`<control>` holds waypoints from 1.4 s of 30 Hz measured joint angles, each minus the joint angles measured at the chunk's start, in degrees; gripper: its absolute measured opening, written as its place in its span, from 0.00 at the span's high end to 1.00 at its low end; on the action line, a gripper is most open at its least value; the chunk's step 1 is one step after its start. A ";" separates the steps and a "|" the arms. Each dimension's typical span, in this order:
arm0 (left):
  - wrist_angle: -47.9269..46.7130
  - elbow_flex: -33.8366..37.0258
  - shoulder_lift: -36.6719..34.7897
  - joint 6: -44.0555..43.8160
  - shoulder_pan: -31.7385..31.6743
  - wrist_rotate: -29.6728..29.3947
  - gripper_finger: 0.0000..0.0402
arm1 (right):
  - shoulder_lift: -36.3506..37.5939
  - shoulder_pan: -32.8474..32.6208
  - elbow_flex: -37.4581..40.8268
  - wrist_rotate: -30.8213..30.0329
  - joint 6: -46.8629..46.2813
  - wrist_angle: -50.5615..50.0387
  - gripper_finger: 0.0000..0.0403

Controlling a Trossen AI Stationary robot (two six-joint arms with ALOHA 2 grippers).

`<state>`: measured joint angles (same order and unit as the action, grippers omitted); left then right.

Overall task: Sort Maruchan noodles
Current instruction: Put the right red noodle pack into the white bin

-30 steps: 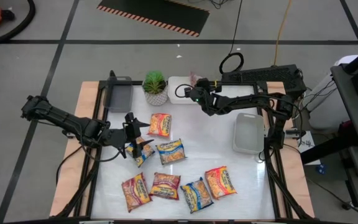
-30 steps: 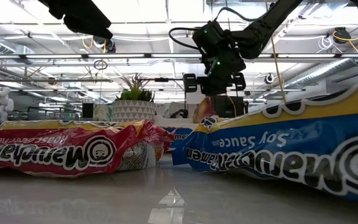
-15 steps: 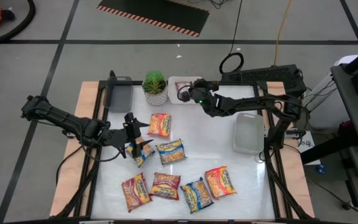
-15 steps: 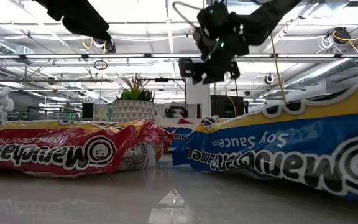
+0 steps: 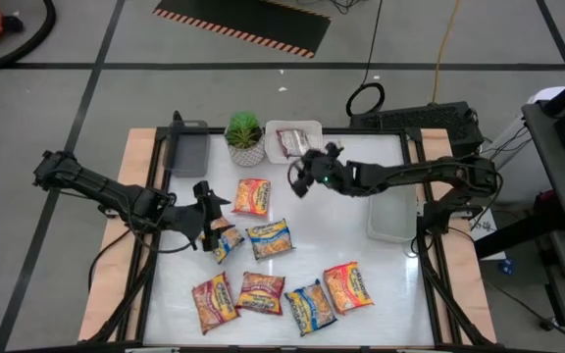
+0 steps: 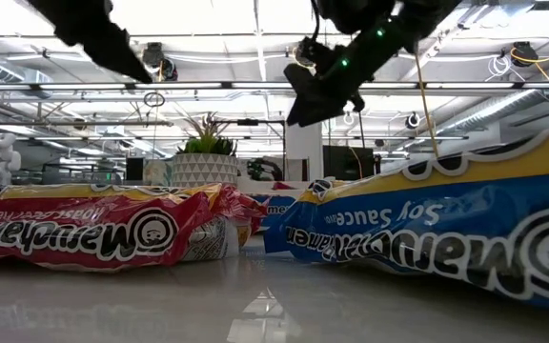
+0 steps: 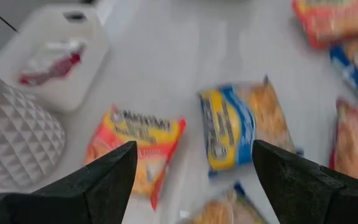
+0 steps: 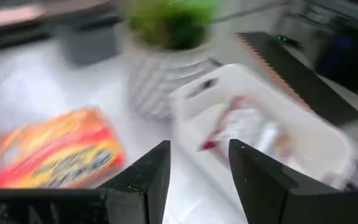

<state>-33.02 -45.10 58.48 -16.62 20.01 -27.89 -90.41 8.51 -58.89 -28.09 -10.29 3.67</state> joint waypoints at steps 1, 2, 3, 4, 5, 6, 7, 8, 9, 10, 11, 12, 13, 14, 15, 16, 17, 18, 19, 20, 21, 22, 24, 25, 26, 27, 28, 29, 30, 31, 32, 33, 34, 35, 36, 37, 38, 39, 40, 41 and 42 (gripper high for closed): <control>-0.82 0.00 0.00 0.16 0.21 0.69 0.20 | 0.00 -0.32 1.05 2.51 1.71 1.00 0.61; -1.60 0.00 -0.11 0.36 0.51 1.34 0.20 | 0.01 -0.62 1.81 5.43 3.20 1.78 0.61; -2.50 0.00 -0.23 0.61 0.84 2.42 0.20 | 0.20 -0.88 2.32 8.33 4.51 2.25 0.61; -3.07 0.00 -0.29 0.83 1.29 3.40 0.20 | 0.49 -1.11 2.69 10.97 5.67 2.31 0.61; -3.22 0.00 -0.31 0.86 1.72 4.21 0.20 | 0.63 -1.32 2.87 13.25 6.75 2.30 0.61; -3.33 0.00 -0.31 0.88 2.11 4.76 0.20 | 0.68 -1.53 2.88 15.47 7.60 2.50 0.61; -3.57 0.00 -0.33 0.95 2.47 5.20 0.20 | 0.70 -1.70 2.88 16.94 8.40 2.74 0.61; -3.77 0.00 -0.37 1.07 2.83 5.40 0.20 | 0.91 -1.88 2.88 18.21 8.79 2.62 0.61; -3.70 0.00 -0.41 1.07 3.15 5.47 0.20 | 1.01 -2.00 2.88 19.18 9.12 2.81 0.61; -3.66 0.00 -0.42 1.09 3.38 5.47 0.20 | 1.08 -2.10 2.88 19.71 9.15 3.81 0.61; -3.65 0.00 -0.42 1.20 3.43 5.55 0.20 | 1.13 -2.21 2.88 20.61 8.87 5.03 0.61; -3.53 0.00 -0.42 1.35 3.46 5.61 0.20 | 1.13 -2.27 2.88 21.17 8.30 5.84 0.61; -3.26 0.00 -0.42 1.38 3.45 5.60 0.20 | 1.13 -2.29 2.88 22.07 7.82 6.33 0.61; -3.05 0.00 -0.42 1.42 3.43 5.60 0.20 | 1.13 -2.40 2.88 23.02 7.36 6.63 0.61; -3.09 0.00 -0.42 1.44 3.43 5.60 0.20 | 1.11 -2.54 2.88 23.70 6.65 6.82 0.61; -3.06 0.00 -0.42 1.42 3.43 5.60 0.20 | 1.11 -2.85 2.88 23.86 5.93 6.94 0.61; -2.87 0.00 -0.42 1.42 3.43 5.58 0.20 | 1.13 -3.21 2.88 23.88 5.31 6.79 0.61; -2.71 0.00 -0.42 1.42 3.43 5.58 0.20 | 1.13 -3.69 2.88 23.90 4.99 6.33 0.61; -2.57 0.00 -0.42 1.42 3.43 5.59 0.20 | 1.13 -4.33 2.88 23.90 4.94 5.85 0.61; -2.36 0.00 -0.42 1.42 3.43 5.58 0.20 | 1.11 -5.09 2.88 23.93 4.96 5.36 0.61; -2.07 0.00 -0.42 1.42 3.43 5.58 0.20 | 1.11 -5.89 2.77 24.57 4.98 4.65 0.61; -1.82 0.00 -0.42 1.42 3.43 5.58 0.20 | 1.11 -6.76 2.31 25.56 4.98 3.74 0.61; -1.11 0.00 -0.42 1.53 3.43 5.58 0.20 | 1.11 -8.71 1.18 27.42 4.98 3.17 0.61; -0.69 0.00 -0.42 1.93 3.43 5.56 0.20 | 1.11 -9.72 0.69 28.17 4.99 3.04 0.61; -0.31 0.00 -0.42 2.46 3.43 5.57 0.20 | 1.11 -10.89 0.24 28.37 4.97 3.03 0.61; 0.13 0.00 -0.42 2.98 3.43 5.55 0.20 | 1.11 -12.17 -0.14 28.28 5.06 3.07 0.61; 0.54 0.00 -0.42 3.43 3.43 5.55 0.20 | 1.11 -13.46 -0.43 28.22 5.40 2.95 0.61; 0.88 0.00 -0.42 3.77 3.42 5.54 0.20 | 1.11 -14.78 -0.69 28.21 5.88 2.88 0.61; 1.24 0.00 -0.42 4.17 3.33 5.55 0.20 | 1.11 -16.16 -0.95 28.19 6.36 2.94 0.61; 1.68 0.00 -0.42 4.43 3.24 5.56 0.20 | 1.11 -17.52 -1.23 27.95 6.50 2.98 0.61; 2.00 0.00 -0.42 4.60 3.21 5.55 0.20 | 1.11 -18.85 -1.44 27.11 6.53 2.99 0.61; 2.28 0.00 -0.42 4.83 3.17 5.54 0.20 | 1.11 -20.12 -1.56 25.71 6.49 3.03 0.61; 2.60 0.00 -0.42 5.15 3.15 5.54 0.20 | 1.11 -21.44 -1.60 23.95 6.49 3.01 0.61; 3.07 0.00 -0.42 5.56 3.13 5.54 0.20 | 1.11 -22.77 -1.60 22.30 6.47 2.88 0.61; 3.47 0.00 -0.42 5.71 3.14 5.54 0.20 | 1.11 -23.99 -1.60 20.19 6.12 2.83 0.61; 3.59 0.00 -0.42 5.82 3.15 5.53 0.20 | 1.11 -25.08 -1.60 18.10 5.61 2.93 0.61; 3.59 0.00 -0.42 5.80 3.15 5.53 0.20 | 1.11 -26.05 -1.60 16.73 4.77 3.00 0.61; 3.60 0.00 -0.42 5.70 3.15 5.53 0.20 | 1.11 -27.04 -1.60 15.41 3.71 3.04 0.61; 3.62 0.00 -0.42 5.55 3.15 5.54 0.20 | 1.07 -27.99 -1.60 14.36 2.48 3.03 0.61; 3.61 0.00 -0.42 5.37 3.15 5.54 0.20 | 0.81 -28.89 -1.60 13.63 1.16 3.28 0.61; 3.61 0.00 -0.42 5.04 3.15 5.52 0.20 | 0.55 -29.88 -1.60 12.73 -0.18 3.75 0.61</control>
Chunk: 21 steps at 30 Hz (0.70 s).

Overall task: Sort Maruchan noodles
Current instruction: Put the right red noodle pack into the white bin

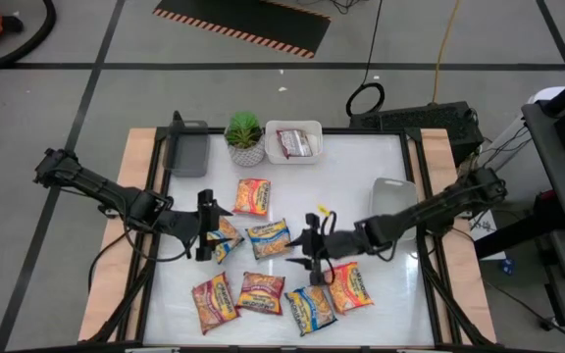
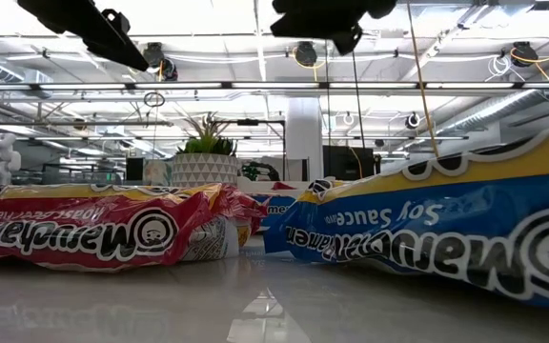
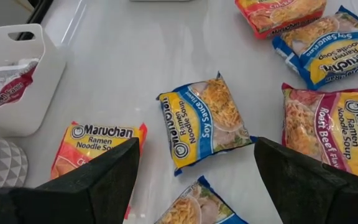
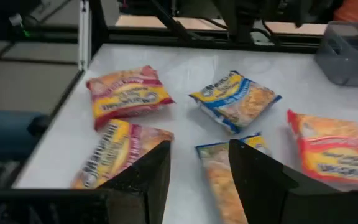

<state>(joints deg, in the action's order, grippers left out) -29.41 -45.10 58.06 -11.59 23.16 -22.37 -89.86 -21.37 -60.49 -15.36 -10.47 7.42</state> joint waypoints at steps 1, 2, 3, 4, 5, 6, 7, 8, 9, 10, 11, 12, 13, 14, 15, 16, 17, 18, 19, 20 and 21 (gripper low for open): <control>-0.02 0.00 0.02 -0.33 0.02 0.00 0.20 | -0.36 -0.99 0.00 -1.09 -1.24 0.33 0.61; -0.04 0.00 0.02 -0.82 0.02 0.02 0.20 | -0.95 -1.94 0.00 -2.11 -2.42 0.96 0.61; -0.04 0.00 0.02 -1.27 0.02 0.00 0.20 | -1.75 -2.79 0.00 -3.09 -3.47 1.96 0.61; -0.13 0.00 0.02 -1.92 0.11 0.00 0.20 | -2.59 -3.57 0.00 -4.12 -4.53 2.95 0.61; -0.37 0.00 0.02 -2.46 0.21 0.00 0.20 | -3.53 -4.17 0.00 -4.72 -5.58 3.78 0.61; -0.54 0.00 0.04 -2.79 0.36 -0.03 0.20 | -4.68 -4.80 -0.01 -5.58 -6.58 4.96 0.61; -0.52 0.00 0.04 -3.19 0.68 -0.09 0.20 | -5.89 -5.21 -0.36 -5.83 -7.65 5.49 0.61; -0.54 0.00 0.04 -3.58 0.98 -0.10 0.20 | -7.13 -5.57 -1.13 -5.96 -8.78 5.51 0.61; -0.55 0.00 0.04 -3.74 1.34 -0.08 0.20 | -8.46 -5.92 -2.02 -5.96 -9.97 5.58 0.61; -0.55 0.00 0.04 -3.79 1.79 -0.08 0.20 | -9.92 -6.18 -3.04 -5.88 -10.88 5.60 0.61; -0.59 0.00 0.04 -3.81 2.22 -0.09 0.20 | -11.33 -6.48 -4.13 -5.85 -11.43 5.62 0.61; -0.61 0.00 0.04 -3.81 2.68 -0.09 0.20 | -12.74 -6.74 -5.31 -5.85 -11.57 5.64 0.61; -0.66 0.00 0.04 -3.83 3.14 -0.09 0.20 | -14.27 -6.94 -6.47 -5.85 -11.57 5.64 0.61; -0.70 0.00 0.04 -3.86 3.67 -0.09 0.20 | -15.65 -7.18 -7.69 -5.85 -11.48 5.62 0.61; -0.68 0.00 0.04 -3.88 4.12 -0.07 0.20 | -17.01 -7.34 -8.79 -5.85 -11.28 5.62 0.61; -0.73 0.00 0.06 -3.88 4.53 -0.07 0.20 | -18.36 -7.45 -9.93 -5.85 -11.29 5.44 0.61; -0.74 0.00 0.05 -3.88 4.97 -0.07 0.20 | -19.62 -7.60 -11.07 -5.90 -11.38 4.81 0.61; -0.73 0.00 0.05 -3.90 5.40 -0.07 0.20 | -20.60 -7.73 -12.11 -6.18 -11.41 3.51 0.61; -0.80 0.00 0.05 -3.90 5.81 -0.07 0.20 | -21.69 -7.91 -13.14 -7.26 -11.77 1.99 0.61; -0.85 0.00 0.07 -3.90 6.22 -0.05 0.20 | -22.67 -8.02 -14.25 -8.35 -12.52 0.31 0.61; -0.83 0.00 0.04 -3.92 6.72 -0.04 0.20 | -23.49 -8.16 -15.23 -9.54 -13.35 -1.64 0.61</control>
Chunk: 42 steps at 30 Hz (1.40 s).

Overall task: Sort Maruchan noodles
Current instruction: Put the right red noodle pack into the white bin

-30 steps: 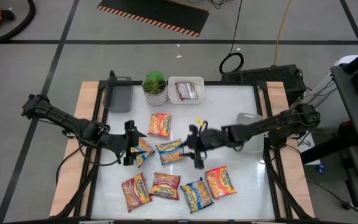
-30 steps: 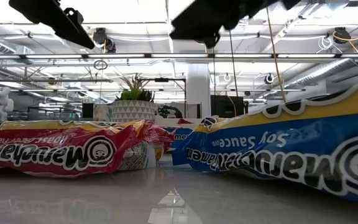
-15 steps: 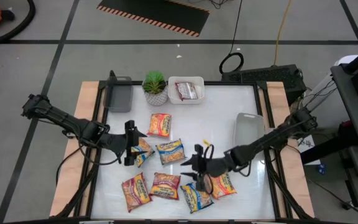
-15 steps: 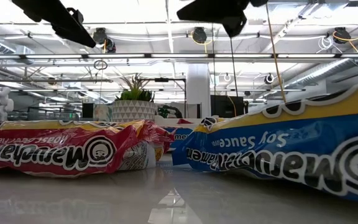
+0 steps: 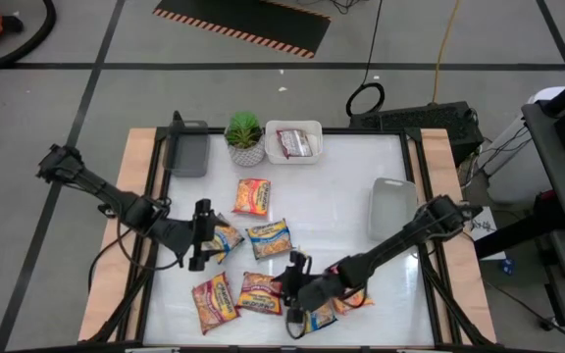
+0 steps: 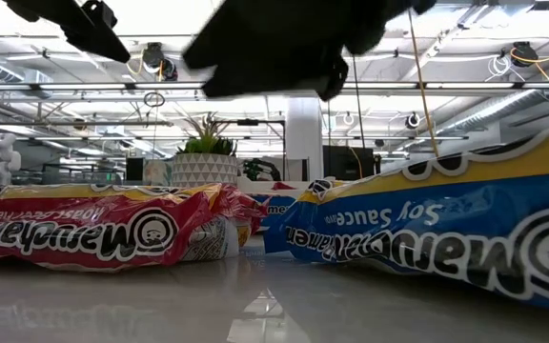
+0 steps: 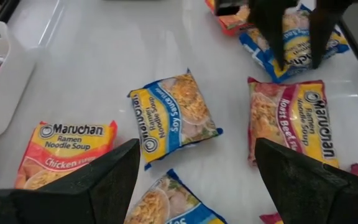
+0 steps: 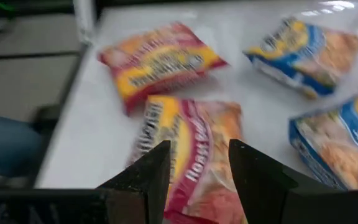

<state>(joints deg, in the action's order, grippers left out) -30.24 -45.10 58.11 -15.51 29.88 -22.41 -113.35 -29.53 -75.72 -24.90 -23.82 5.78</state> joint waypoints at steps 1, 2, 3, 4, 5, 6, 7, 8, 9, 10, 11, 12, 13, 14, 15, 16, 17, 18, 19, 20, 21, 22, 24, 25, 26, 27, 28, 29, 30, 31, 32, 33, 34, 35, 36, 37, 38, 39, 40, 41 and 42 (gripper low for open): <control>-0.06 0.00 0.00 -0.02 0.42 0.02 0.20 | -0.56 -0.18 -0.78 -0.78 -1.14 -2.32 0.61; -0.06 0.00 0.00 0.01 0.89 0.04 0.20 | -0.91 -0.23 -1.40 -1.05 -2.31 -4.24 0.61; -0.18 0.00 0.00 0.00 1.38 0.06 0.20 | -1.04 -0.24 -2.08 -1.33 -3.66 -6.23 0.61; -0.62 0.00 0.01 0.00 1.85 0.09 0.20 | -1.04 -0.37 -2.62 -1.94 -4.98 -7.98 0.61; -1.09 0.00 0.00 -0.07 2.41 0.10 0.20 | -1.01 -0.50 -3.07 -2.09 -6.05 -9.33 0.61; -1.45 0.00 0.02 -0.22 2.91 0.10 0.20 | -1.01 -0.59 -3.68 -2.13 -6.72 -10.53 0.61; -1.84 0.00 0.02 -0.48 3.42 0.09 0.20 | -1.01 -0.77 -4.30 -2.15 -6.90 -11.51 0.61; -2.42 0.00 0.02 -0.84 3.89 0.11 0.20 | -0.99 -0.97 -4.77 -2.15 -6.90 -12.58 0.61; -3.05 0.00 0.02 -1.28 4.31 0.11 0.20 | -0.88 -1.14 -5.10 -2.19 -6.67 -13.61 0.61; -3.53 0.00 0.02 -1.72 4.77 0.11 0.20 | -0.81 -1.29 -5.42 -2.29 -6.20 -14.51 0.61; -4.20 0.00 0.01 -2.23 5.13 0.11 0.20 | -0.76 -1.38 -5.49 -2.34 -5.87 -14.78 0.61; -4.94 0.00 0.00 -2.82 5.48 0.10 0.20 | -0.71 -1.41 -5.51 -2.35 -5.60 -15.38 0.61; -5.50 0.02 0.02 -3.38 5.84 0.10 0.20 | -0.71 -1.39 -5.52 -2.37 -5.40 -16.23 0.61; -6.10 0.00 0.02 -4.17 6.22 0.06 0.20 | -0.73 -1.16 -5.51 -2.35 -5.25 -17.31 0.61; -6.80 0.02 0.02 -5.11 6.55 0.07 0.20 | -0.77 -0.86 -5.51 -2.35 -5.20 -18.59 0.61; -7.58 0.02 0.01 -6.15 6.83 0.09 0.20 | -0.80 -0.49 -5.51 -2.35 -5.25 -19.87 0.61; -8.27 0.02 0.02 -7.31 7.17 0.10 0.20 | -0.80 -0.08 -5.51 -2.35 -5.28 -20.85 0.61; -8.87 0.02 0.02 -8.66 7.59 0.09 0.20 | -0.80 0.37 -5.51 -2.29 -5.13 -21.57 0.61; -9.65 0.02 0.02 -9.98 7.95 0.11 0.20 | -0.80 0.83 -5.51 -1.99 -4.31 -21.93 0.61; -10.54 0.02 0.02 -11.20 8.30 0.07 0.20 | -0.80 1.28 -5.51 -1.50 -3.27 -21.93 0.61; -11.34 0.02 0.02 -12.23 8.77 0.05 0.20 | -0.80 1.86 -5.49 -0.18 -2.00 -21.88 0.61; -12.00 0.02 0.01 -13.22 9.21 0.06 0.20 | -0.80 2.49 -5.49 1.61 -1.12 -21.92 0.61; -13.11 0.02 0.02 -14.94 9.87 0.08 0.20 | -0.80 4.04 -5.49 6.77 -0.49 -21.98 0.61; -13.49 0.02 0.02 -15.63 10.21 0.07 0.20 | -0.80 4.88 -5.49 8.87 -0.33 -22.30 0.61; -13.67 0.02 0.02 -16.37 10.61 0.06 0.20 | -0.80 5.63 -5.49 10.33 -0.33 -22.71 0.61; -13.82 0.02 0.02 -16.91 10.90 0.00 0.20 | -0.80 6.35 -5.47 11.80 -0.32 -22.99 0.61; -13.98 0.02 0.00 -17.41 11.26 -0.02 0.20 | -0.80 7.02 -5.45 13.19 -0.33 -23.19 0.61; -14.25 0.02 0.02 -17.84 11.61 0.00 0.20 | -0.80 7.62 -5.45 14.65 -0.35 -23.36 0.61; -14.53 0.02 0.02 -18.07 11.96 0.01 0.20 | -0.80 8.18 -5.45 16.43 -0.50 -23.45 0.61; -14.74 0.02 0.01 -18.14 12.20 0.02 0.20 | -0.80 8.75 -5.45 18.61 -0.91 -23.47 0.61; -14.97 0.02 0.02 -18.14 12.34 0.03 0.20 | -0.80 9.28 -5.45 20.70 -1.48 -23.47 0.61; -15.13 0.02 0.02 -18.07 12.43 0.04 0.20 | -0.80 9.78 -5.45 23.11 -2.46 -23.47 0.61; -15.15 0.02 0.02 -18.01 12.54 0.04 0.20 | -0.80 10.25 -5.45 25.23 -3.43 -23.50 0.61; -15.15 0.02 0.02 -17.95 12.54 0.02 0.20 | -0.80 10.66 -5.45 26.92 -4.31 -23.57 0.61; -15.17 0.02 0.02 -17.85 12.54 0.00 0.20 | -0.80 11.03 -5.45 28.06 -4.94 -23.72 0.61; -15.17 0.02 0.02 -17.82 12.54 -0.07 0.20 | -0.80 11.32 -5.45 28.45 -5.43 -23.93 0.61; -15.17 0.02 0.01 -17.81 12.54 -0.11 0.20 | -0.80 11.62 -5.45 29.01 -5.59 -24.11 0.61; -15.17 0.02 0.02 -17.81 12.54 -0.12 0.20 | -0.80 11.95 -5.45 29.56 -5.56 -24.14 0.61; -15.17 0.02 0.02 -17.80 12.54 -0.20 0.20 | -0.80 12.19 -5.45 29.70 -5.52 -24.12 0.61; -15.17 0.02 0.02 -17.79 12.54 -0.43 0.20 | -0.80 12.37 -5.43 29.67 -5.43 -24.12 0.61; -15.17 0.02 0.02 -17.79 12.54 -0.75 0.20 | -0.80 12.65 -5.43 29.70 -5.26 -24.11 0.61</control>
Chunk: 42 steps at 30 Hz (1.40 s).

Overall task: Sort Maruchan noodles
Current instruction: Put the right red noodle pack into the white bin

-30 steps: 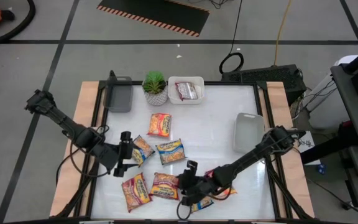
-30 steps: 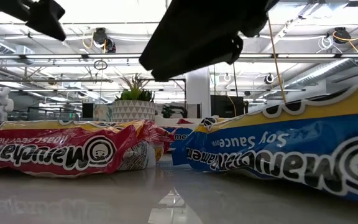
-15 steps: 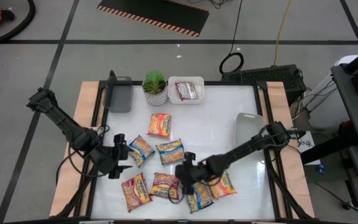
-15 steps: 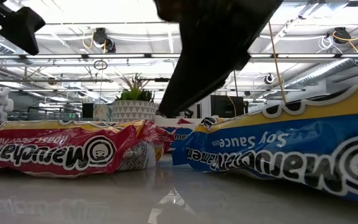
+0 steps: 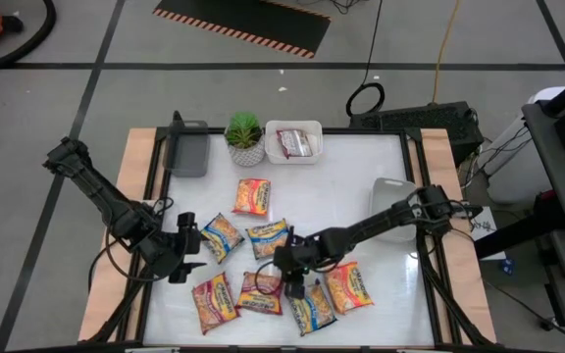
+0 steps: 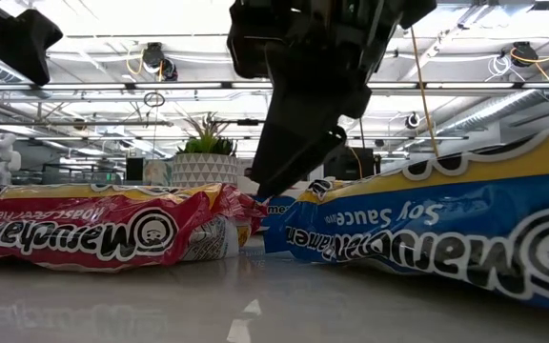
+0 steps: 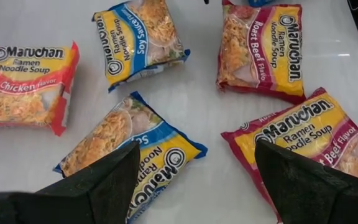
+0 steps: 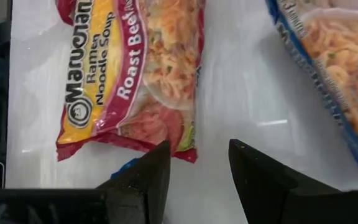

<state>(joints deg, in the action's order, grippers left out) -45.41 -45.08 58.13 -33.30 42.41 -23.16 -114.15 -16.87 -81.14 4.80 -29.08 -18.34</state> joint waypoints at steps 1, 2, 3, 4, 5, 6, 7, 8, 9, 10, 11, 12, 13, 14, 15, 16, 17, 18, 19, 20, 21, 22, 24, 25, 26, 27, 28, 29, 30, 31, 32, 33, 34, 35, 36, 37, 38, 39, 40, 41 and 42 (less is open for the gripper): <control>0.02 0.00 0.00 -0.02 0.00 -0.42 0.20 | 0.00 0.26 0.00 0.00 0.00 0.01 0.61; 0.04 0.00 0.00 -0.10 0.00 -0.90 0.20 | 0.00 0.44 0.00 0.00 -0.12 -0.01 0.61; 0.08 0.00 0.00 -0.39 0.00 -1.45 0.20 | 0.00 0.69 0.06 0.00 -0.22 0.05 0.61; 0.11 0.00 0.00 -0.86 0.00 -2.14 0.20 | 0.02 0.83 0.40 0.02 -0.27 0.48 0.61; 0.11 0.00 0.00 -1.48 0.00 -2.75 0.20 | 0.04 0.97 0.89 0.30 -0.65 0.99 0.61; 0.12 0.00 0.00 -2.19 0.00 -3.27 0.20 | 0.07 1.11 1.46 1.26 -1.42 1.46 0.61; 0.13 0.00 0.00 -3.03 0.00 -3.60 0.20 | 0.06 1.18 2.06 2.38 -2.32 1.84 0.61; 0.13 0.00 -0.02 -3.95 0.00 -3.87 0.20 | 0.05 1.25 2.79 3.50 -3.23 2.43 0.61; 0.15 0.00 0.00 -5.05 0.00 -3.93 0.20 | 0.04 1.24 3.61 4.49 -4.01 3.36 0.61; 0.15 0.00 -0.02 -5.99 0.00 -3.93 0.20 | 0.04 1.24 4.36 5.31 -4.81 4.16 0.61; 0.17 0.00 -0.01 -7.05 0.00 -3.93 0.20 | 0.04 1.21 4.99 5.90 -5.56 4.73 0.61; 0.17 0.00 0.00 -8.13 0.00 -3.93 0.20 | 0.04 1.17 5.51 6.00 -6.25 4.97 0.61; 0.18 0.00 0.00 -9.27 0.00 -3.94 0.20 | 0.04 1.15 5.85 5.88 -6.71 4.94 0.61; 0.20 0.00 0.00 -10.50 0.00 -3.93 0.20 | 0.04 1.15 6.11 5.79 -7.22 5.12 0.61; 0.20 0.00 0.00 -11.82 0.00 -3.93 0.20 | 0.04 1.15 6.26 5.76 -7.74 5.66 0.61; 0.22 0.00 0.00 -13.12 0.00 -3.95 0.20 | 0.04 1.15 6.44 5.70 -8.13 6.62 0.61; 0.22 0.00 0.00 -14.46 0.00 -3.95 0.20 | 0.04 1.15 6.53 5.70 -8.41 7.43 0.61; 0.24 0.00 0.00 -15.59 0.00 -3.99 0.20 | 0.04 1.17 6.55 5.70 -8.44 7.89 0.61; 0.24 0.00 0.00 -16.55 0.00 -4.11 0.20 | 0.04 1.09 6.56 5.70 -8.44 8.31 0.61; 0.24 0.00 0.00 -17.37 0.00 -4.38 0.20 | 0.04 0.88 6.57 5.69 -8.45 8.65 0.61; 0.25 0.00 0.00 -18.19 0.00 -4.90 0.20 | 0.04 0.67 6.58 5.60 -8.46 8.94 0.61; 0.25 0.00 0.00 -18.90 0.00 -5.51 0.20 | 0.04 0.39 6.58 5.60 -8.51 9.25 0.61; 0.34 0.00 0.00 -20.16 0.00 -6.66 0.20 | 0.04 -0.14 6.58 5.62 -9.10 9.58 0.61; 0.52 0.00 0.00 -20.72 0.00 -7.07 0.20 | 0.04 -0.43 6.58 5.62 -9.29 9.56 0.61; 0.84 0.00 0.00 -21.29 0.00 -7.39 0.20 | 0.04 -0.69 6.58 5.62 -9.43 9.56 0.61; 1.30 0.00 0.09 -21.66 0.00 -7.69 0.20 | 0.04 -0.94 6.58 5.62 -9.49 9.54 0.61; 1.89 0.00 0.32 -21.94 0.00 -7.96 0.20 | 0.04 -1.19 6.58 5.60 -9.49 9.56 0.61; 2.51 0.00 0.57 -22.10 0.02 -8.04 0.20 | 0.04 -1.40 6.58 5.53 -9.51 9.58 0.61; 3.00 0.00 0.93 -22.29 0.10 -8.06 0.20 | 0.04 -1.59 6.58 5.53 -9.51 9.56 0.61; 3.42 0.00 1.36 -22.48 0.23 -8.08 0.20 | 0.04 -1.77 6.58 5.53 -9.51 9.56 0.61; 3.87 0.00 1.92 -22.78 0.38 -8.10 0.20 | 0.04 -1.98 6.58 5.53 -9.51 9.58 0.61; 4.13 0.01 2.57 -22.87 0.54 -8.08 0.20 | 0.04 -2.06 6.58 5.53 -9.51 9.68 0.60; 4.35 0.02 3.29 -22.92 0.70 -7.98 0.20 | 0.04 -2.14 6.58 5.52 -9.51 10.01 0.59; 4.64 0.02 3.99 -22.93 0.90 -7.79 0.20 | 0.04 -2.17 6.58 5.33 -9.49 10.30 0.57; 5.03 0.02 4.60 -22.91 1.03 -7.41 0.20 | 0.04 -2.17 6.58 4.49 -9.46 10.33 0.55; 5.32 0.02 5.17 -22.92 1.17 -7.00 0.20 | 0.04 -2.17 6.58 3.78 -9.43 10.35 0.52; 5.39 0.02 5.70 -22.92 1.22 -6.62 0.20 | 0.04 -2.15 6.58 3.00 -9.49 10.35 0.50; 5.35 0.02 6.14 -22.93 1.22 -6.22 0.20 | 0.04 -2.15 6.58 2.74 -9.69 10.35 0.47; 5.34 0.04 6.50 -22.93 1.22 -5.80 0.20 | 0.04 -2.01 6.58 2.69 -9.95 10.34 0.45; 5.35 0.04 6.76 -22.93 1.22 -5.53 0.20 | 0.04 -1.91 6.58 2.73 -10.34 10.37 0.43; 5.35 0.04 6.95 -22.90 1.22 -5.39 0.20 | 0.04 -1.88 6.58 2.75 -10.70 10.37 0.42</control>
<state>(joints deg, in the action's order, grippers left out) -40.05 -45.04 65.07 -56.20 43.64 -28.55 -114.10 -18.75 -74.56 7.55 -39.78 -7.97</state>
